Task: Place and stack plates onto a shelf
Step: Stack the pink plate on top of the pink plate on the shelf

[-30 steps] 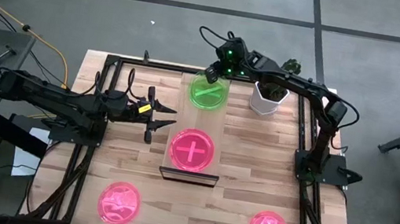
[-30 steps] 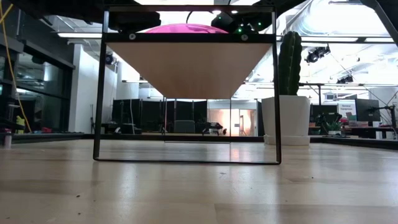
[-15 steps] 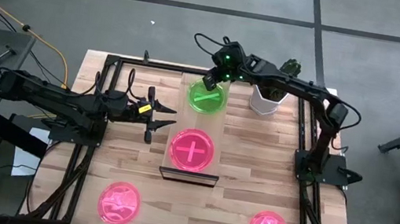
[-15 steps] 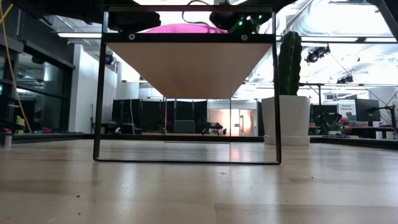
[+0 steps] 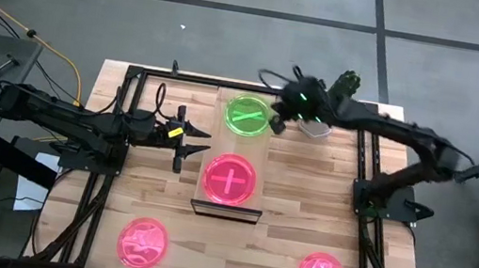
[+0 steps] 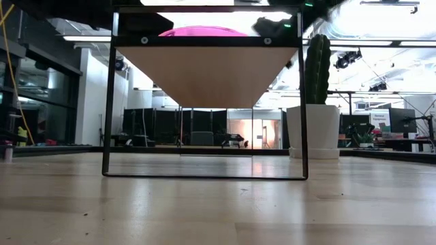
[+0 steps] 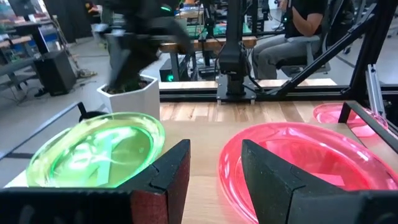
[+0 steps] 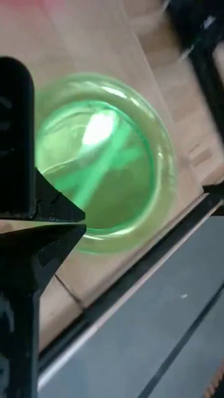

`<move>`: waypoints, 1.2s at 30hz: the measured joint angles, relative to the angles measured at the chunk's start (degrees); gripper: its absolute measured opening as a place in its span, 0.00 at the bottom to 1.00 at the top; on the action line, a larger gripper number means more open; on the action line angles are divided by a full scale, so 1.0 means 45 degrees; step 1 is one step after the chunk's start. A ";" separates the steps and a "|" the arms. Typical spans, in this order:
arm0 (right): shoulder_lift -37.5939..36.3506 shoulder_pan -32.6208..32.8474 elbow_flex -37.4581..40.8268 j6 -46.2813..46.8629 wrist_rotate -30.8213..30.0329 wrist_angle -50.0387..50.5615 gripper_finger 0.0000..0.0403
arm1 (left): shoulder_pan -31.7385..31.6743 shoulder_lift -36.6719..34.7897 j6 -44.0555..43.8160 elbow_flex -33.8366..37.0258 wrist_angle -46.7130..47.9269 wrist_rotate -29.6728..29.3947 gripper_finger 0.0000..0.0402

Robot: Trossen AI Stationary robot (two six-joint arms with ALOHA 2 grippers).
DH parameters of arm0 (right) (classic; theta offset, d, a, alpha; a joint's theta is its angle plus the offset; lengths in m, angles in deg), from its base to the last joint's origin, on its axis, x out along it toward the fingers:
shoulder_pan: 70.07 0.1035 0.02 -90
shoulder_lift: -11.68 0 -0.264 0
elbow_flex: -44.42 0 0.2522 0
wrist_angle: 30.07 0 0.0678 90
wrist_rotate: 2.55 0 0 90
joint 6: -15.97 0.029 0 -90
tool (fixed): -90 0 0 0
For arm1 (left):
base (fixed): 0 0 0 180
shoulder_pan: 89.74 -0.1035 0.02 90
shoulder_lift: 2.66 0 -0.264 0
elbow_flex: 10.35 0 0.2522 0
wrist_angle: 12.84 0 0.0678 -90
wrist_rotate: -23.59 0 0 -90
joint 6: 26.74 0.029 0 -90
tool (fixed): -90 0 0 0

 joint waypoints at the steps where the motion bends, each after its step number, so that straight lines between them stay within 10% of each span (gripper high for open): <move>1: -0.0678 0.0174 0.1070 0.0125 0.0044 -0.0879 0.00 | 0.0000 0.0000 -0.0059 0.0000 -0.0017 0.0000 0.34; 15: -0.5919 0.2580 0.9388 -0.1031 0.1280 -1.3944 0.00 | -0.0005 -0.0005 0.0500 0.0000 -0.0407 0.0000 0.34; 30: -0.5885 0.2842 0.9893 -0.1446 0.1280 -1.4501 0.00 | 0.0136 0.0000 -0.1169 -0.0031 -0.0117 0.0354 0.34; 36: -0.5885 0.2842 0.9888 -0.1406 0.1280 -1.4309 0.00 | 0.0860 -0.0390 -0.3593 -0.2354 0.6621 0.3834 0.34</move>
